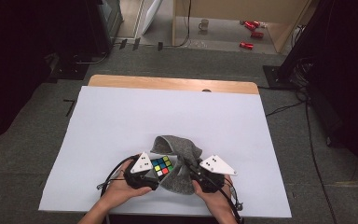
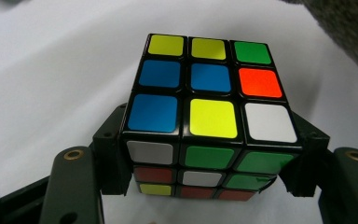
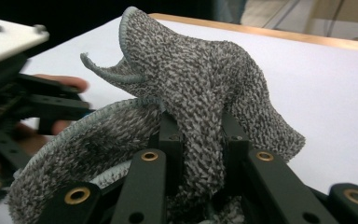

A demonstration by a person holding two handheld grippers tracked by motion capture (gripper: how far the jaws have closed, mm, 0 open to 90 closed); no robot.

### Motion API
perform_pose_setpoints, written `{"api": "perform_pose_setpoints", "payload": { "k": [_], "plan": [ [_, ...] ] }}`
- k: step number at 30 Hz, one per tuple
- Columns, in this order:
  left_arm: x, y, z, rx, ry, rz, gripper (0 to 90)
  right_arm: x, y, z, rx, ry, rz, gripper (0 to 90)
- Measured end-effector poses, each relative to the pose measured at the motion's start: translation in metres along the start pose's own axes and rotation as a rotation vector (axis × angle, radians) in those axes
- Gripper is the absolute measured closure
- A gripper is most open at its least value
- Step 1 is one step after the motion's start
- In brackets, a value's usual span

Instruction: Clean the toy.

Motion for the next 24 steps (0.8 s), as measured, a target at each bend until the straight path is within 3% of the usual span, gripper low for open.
{"api": "perform_pose_setpoints", "payload": {
  "k": [7, 11, 19, 24],
  "plan": [
    [0.004, -0.005, 0.008, -0.019, -0.016, 0.000, 33.6, -0.003, -0.008, -0.025, 0.059, 0.008, -0.049, 76.1],
    [0.004, -0.005, 0.009, -0.017, -0.023, -0.002, 33.6, -0.009, -0.013, -0.032, 0.068, 0.024, -0.078, 75.8],
    [0.004, -0.005, 0.009, -0.015, -0.027, 0.003, 33.7, -0.012, -0.016, -0.034, 0.037, 0.066, -0.084, 75.5],
    [0.003, -0.005, 0.009, -0.022, -0.028, 0.002, 33.8, -0.015, -0.018, -0.023, -0.013, 0.064, -0.094, 75.7]
  ]
}}
Point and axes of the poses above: each handheld gripper's, and its own axes: y roughly backward along the jaws, x roughly out of its top, z roughly to its right, the point moved 7 cm from there along -y, roughly forward along the jaws, and after that the axes turned 1 degree about -y, right-handed, at the moved point
